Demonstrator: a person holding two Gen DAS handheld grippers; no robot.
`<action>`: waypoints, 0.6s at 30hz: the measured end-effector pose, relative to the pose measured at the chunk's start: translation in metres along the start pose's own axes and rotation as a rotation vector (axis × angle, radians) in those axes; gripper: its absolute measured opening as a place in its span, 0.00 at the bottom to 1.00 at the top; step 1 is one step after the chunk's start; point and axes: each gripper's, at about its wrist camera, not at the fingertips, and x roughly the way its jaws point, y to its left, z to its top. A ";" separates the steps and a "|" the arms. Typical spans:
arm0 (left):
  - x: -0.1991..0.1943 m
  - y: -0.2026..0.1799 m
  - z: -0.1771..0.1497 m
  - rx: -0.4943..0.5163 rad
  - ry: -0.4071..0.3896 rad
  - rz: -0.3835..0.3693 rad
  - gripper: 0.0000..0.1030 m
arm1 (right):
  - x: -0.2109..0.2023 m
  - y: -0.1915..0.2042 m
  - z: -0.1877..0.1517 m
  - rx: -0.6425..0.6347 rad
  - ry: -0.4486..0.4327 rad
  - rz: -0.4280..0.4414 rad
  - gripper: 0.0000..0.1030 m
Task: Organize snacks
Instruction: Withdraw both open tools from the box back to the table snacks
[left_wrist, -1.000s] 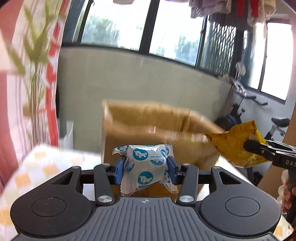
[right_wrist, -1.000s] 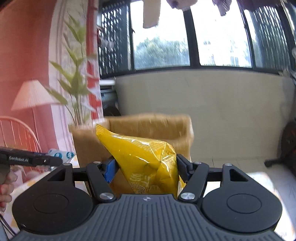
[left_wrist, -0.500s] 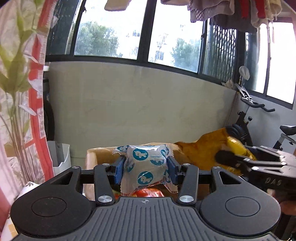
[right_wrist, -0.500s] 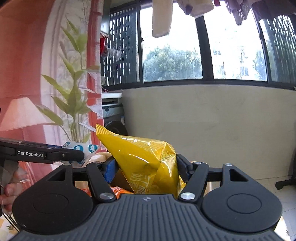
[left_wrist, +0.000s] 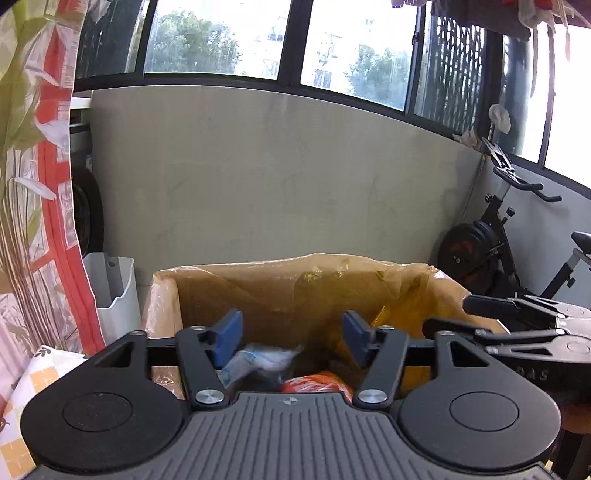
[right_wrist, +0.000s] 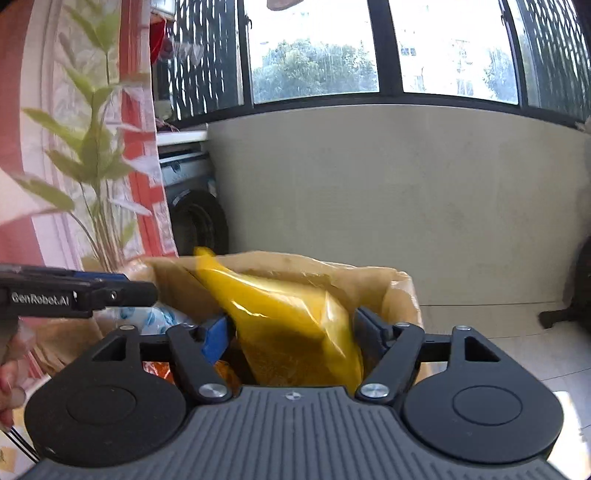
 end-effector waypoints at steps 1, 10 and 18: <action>-0.002 0.000 0.000 0.000 -0.004 0.004 0.65 | -0.003 0.000 -0.001 -0.003 0.003 0.005 0.78; -0.034 -0.004 0.001 0.015 -0.030 0.012 0.67 | -0.036 0.000 -0.005 -0.019 0.001 -0.010 0.78; -0.069 -0.013 -0.018 0.050 -0.034 0.000 0.67 | -0.072 0.006 -0.018 -0.032 0.000 -0.008 0.78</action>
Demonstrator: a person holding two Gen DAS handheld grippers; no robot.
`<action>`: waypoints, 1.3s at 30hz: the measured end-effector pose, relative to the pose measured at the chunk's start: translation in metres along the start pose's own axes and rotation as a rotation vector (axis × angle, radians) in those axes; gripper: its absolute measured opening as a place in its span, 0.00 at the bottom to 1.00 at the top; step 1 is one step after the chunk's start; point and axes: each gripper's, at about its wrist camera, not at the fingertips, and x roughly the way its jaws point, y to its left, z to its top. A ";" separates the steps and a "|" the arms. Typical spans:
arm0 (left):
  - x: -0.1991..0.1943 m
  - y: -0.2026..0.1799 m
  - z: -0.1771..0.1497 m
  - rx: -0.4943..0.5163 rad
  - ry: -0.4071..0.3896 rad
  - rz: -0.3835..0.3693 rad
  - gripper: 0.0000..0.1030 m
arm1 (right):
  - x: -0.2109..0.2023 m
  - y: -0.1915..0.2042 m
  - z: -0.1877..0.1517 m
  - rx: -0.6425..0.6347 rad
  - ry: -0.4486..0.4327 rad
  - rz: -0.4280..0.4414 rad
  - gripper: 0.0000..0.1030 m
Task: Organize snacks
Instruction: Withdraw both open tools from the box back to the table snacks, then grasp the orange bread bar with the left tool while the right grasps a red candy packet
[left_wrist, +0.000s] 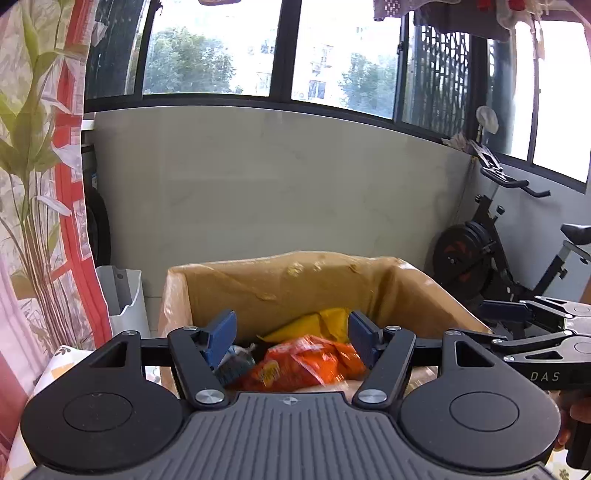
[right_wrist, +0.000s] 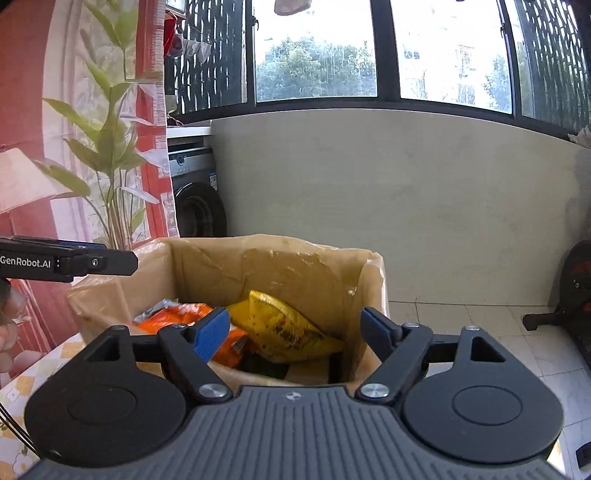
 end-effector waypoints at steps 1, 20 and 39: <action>-0.006 -0.002 -0.003 0.004 -0.003 0.000 0.67 | -0.005 0.001 -0.003 -0.004 -0.001 0.002 0.78; -0.045 -0.024 -0.097 -0.079 0.056 -0.027 0.67 | -0.054 0.003 -0.083 -0.033 0.031 0.054 0.78; 0.059 -0.083 -0.176 -0.056 0.366 -0.072 0.67 | -0.026 -0.028 -0.196 0.045 0.143 -0.032 0.71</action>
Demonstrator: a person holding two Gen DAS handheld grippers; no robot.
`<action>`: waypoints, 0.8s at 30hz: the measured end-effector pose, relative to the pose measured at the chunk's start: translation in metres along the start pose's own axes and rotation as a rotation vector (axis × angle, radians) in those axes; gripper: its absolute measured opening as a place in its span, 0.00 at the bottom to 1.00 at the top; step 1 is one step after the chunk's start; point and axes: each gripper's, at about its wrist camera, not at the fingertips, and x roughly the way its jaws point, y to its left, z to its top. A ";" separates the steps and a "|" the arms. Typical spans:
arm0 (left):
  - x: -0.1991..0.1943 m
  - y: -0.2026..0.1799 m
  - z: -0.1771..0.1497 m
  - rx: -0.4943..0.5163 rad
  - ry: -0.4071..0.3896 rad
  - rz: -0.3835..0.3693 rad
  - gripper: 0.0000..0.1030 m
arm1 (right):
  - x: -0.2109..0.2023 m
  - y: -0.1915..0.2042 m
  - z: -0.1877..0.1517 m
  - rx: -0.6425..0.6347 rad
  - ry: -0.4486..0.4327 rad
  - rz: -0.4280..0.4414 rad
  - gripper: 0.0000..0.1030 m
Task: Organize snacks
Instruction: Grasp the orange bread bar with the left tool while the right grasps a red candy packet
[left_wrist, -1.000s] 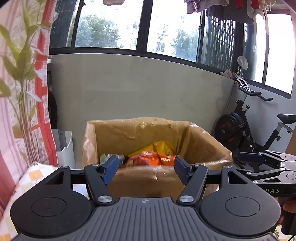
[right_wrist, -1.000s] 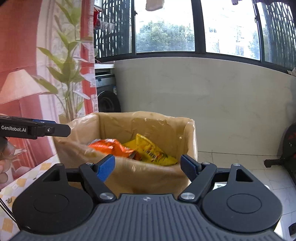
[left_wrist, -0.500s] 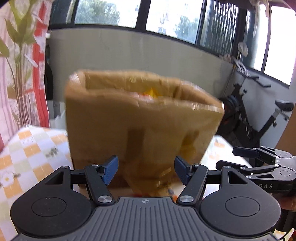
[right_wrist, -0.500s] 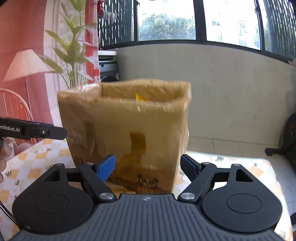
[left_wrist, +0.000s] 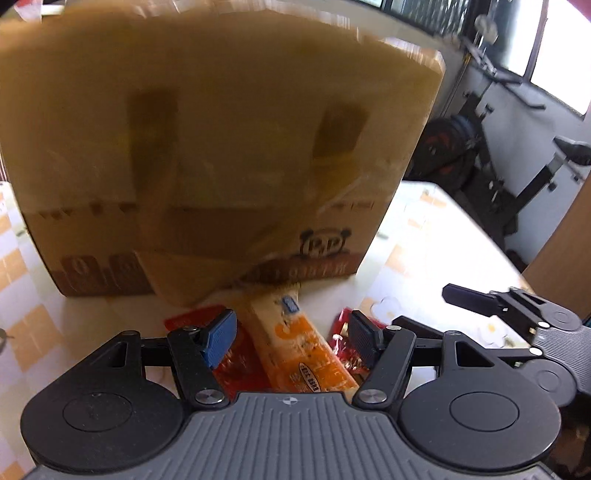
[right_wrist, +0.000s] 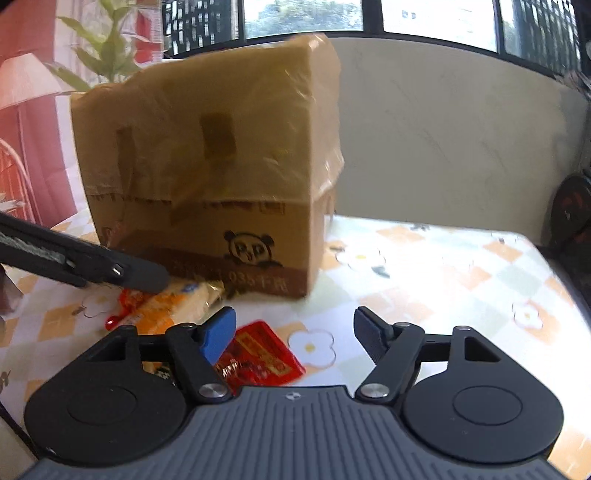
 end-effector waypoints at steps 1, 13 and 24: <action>0.005 -0.002 -0.002 0.005 0.010 0.007 0.67 | 0.000 -0.001 -0.003 0.007 -0.002 -0.004 0.71; 0.022 -0.002 -0.020 -0.001 0.034 0.050 0.37 | 0.000 0.006 -0.012 -0.031 -0.017 0.002 0.71; -0.041 0.027 -0.036 -0.007 -0.089 0.073 0.37 | -0.001 0.017 -0.015 -0.103 -0.016 0.088 0.55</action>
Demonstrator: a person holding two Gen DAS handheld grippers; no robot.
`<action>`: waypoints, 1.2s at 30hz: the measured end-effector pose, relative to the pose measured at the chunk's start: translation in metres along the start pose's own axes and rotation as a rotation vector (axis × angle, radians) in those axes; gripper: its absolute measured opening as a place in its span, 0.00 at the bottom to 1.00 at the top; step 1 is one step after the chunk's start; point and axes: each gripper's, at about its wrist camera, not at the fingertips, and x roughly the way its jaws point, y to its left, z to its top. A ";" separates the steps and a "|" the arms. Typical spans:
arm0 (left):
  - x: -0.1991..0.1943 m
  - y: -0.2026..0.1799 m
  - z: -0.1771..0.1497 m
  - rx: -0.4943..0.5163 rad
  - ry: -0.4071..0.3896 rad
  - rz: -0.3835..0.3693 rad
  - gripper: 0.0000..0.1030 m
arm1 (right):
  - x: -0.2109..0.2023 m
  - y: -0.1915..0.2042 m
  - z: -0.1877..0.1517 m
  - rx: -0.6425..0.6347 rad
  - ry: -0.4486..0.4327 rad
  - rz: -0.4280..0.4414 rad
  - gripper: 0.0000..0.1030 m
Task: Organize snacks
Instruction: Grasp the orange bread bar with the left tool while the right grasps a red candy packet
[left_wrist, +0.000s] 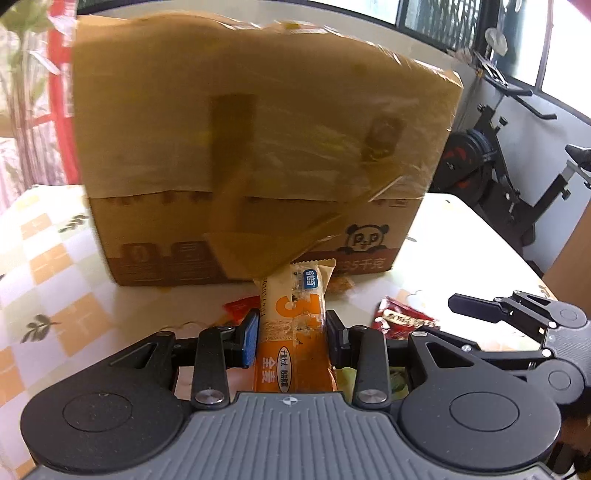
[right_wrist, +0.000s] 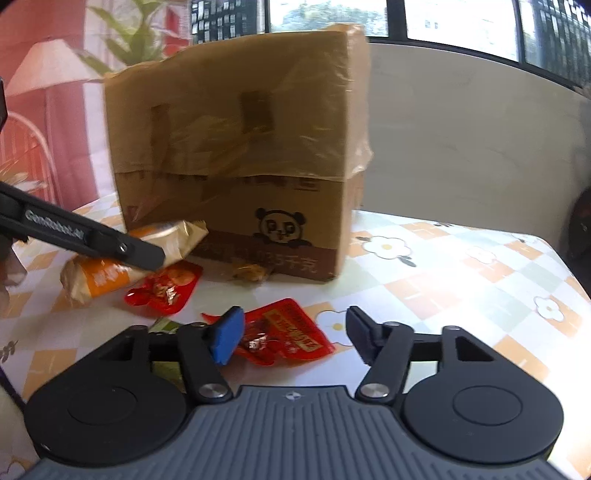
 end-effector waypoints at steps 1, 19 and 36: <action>-0.004 0.004 -0.003 -0.007 -0.004 0.006 0.37 | 0.001 0.002 0.000 -0.014 0.004 0.008 0.51; -0.019 0.051 -0.038 -0.126 -0.028 0.113 0.37 | 0.003 0.016 -0.003 -0.099 0.031 0.077 0.42; -0.015 0.061 -0.051 -0.181 -0.017 0.072 0.38 | 0.026 0.011 0.008 -0.068 0.162 0.052 0.43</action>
